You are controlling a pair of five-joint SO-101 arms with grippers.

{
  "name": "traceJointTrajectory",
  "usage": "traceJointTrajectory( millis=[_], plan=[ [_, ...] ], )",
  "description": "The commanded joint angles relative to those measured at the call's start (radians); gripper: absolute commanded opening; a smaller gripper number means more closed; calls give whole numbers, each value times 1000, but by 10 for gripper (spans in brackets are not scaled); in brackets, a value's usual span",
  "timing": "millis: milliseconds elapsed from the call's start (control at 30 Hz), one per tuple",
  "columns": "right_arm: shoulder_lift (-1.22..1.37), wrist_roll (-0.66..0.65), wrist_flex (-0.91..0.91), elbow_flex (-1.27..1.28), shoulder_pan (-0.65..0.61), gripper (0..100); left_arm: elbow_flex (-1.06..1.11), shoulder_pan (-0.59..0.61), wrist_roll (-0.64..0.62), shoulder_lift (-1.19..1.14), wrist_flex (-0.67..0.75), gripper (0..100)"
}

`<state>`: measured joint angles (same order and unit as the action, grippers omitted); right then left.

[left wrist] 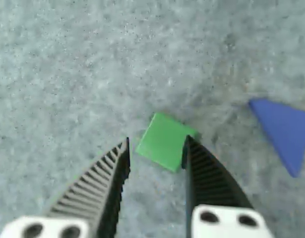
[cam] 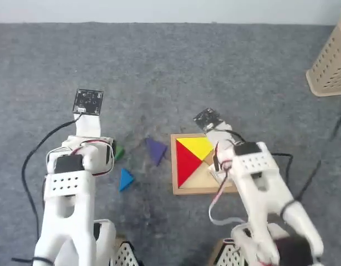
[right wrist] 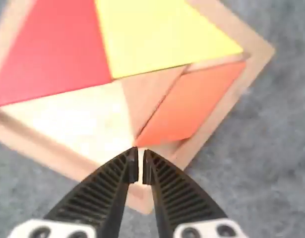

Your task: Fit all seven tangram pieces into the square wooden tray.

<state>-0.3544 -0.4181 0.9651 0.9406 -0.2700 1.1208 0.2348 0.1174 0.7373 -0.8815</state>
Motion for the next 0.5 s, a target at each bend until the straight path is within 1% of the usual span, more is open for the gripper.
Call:
traceJointTrajectory(
  millis=[0,267,400,467],
  plan=[
    [113,14,-41,-118,50,24,-2,0,6,32,23,174],
    [269,15,-44,-282,51,20,1,0,6,32,23,174],
    [251,17,-35,-287,51,20,1,0,6,35,23,174],
    [205,44,-31,-276,54,20,-5,0,6,40,17,174]
  ],
)
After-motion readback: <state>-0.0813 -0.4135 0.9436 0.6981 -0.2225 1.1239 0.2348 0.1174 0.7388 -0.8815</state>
